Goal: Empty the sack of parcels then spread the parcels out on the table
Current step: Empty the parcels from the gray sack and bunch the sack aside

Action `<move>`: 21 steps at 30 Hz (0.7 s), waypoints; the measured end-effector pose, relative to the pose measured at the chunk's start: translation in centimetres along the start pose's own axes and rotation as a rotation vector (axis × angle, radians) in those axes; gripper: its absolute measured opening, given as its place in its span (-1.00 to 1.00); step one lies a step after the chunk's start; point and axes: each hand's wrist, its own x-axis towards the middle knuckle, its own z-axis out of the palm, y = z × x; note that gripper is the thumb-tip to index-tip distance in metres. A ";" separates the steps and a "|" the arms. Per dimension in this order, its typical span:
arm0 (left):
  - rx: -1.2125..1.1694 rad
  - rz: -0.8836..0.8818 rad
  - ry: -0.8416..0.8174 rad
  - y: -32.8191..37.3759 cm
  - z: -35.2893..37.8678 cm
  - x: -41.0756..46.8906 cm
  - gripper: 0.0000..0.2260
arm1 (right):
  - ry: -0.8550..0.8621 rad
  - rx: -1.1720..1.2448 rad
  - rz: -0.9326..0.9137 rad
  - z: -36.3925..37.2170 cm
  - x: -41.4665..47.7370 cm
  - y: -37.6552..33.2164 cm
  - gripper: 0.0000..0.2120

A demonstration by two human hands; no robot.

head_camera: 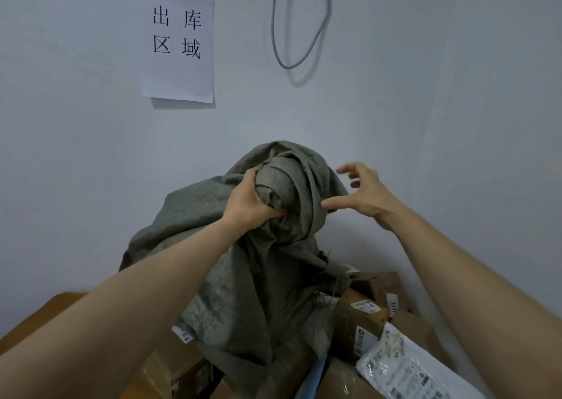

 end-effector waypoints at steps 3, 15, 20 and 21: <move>0.104 0.103 -0.086 0.3 1.1 -0.7 -0.21 | -0.173 -0.295 -0.148 -0.1 0.2 -1.0 0.17; 0.263 0.248 -0.167 1.0 1.6 -2.3 -0.27 | -0.044 -0.200 -0.329 4.2 0.2 0.8 -0.48; 0.707 0.326 -0.271 1.5 -0.2 -1.4 0.32 | 0.011 -0.287 -0.388 3.2 0.2 1.1 -0.65; 0.811 0.303 -0.281 1.4 -0.9 -1.2 0.35 | 0.017 -0.302 -0.403 3.0 0.2 1.3 -0.69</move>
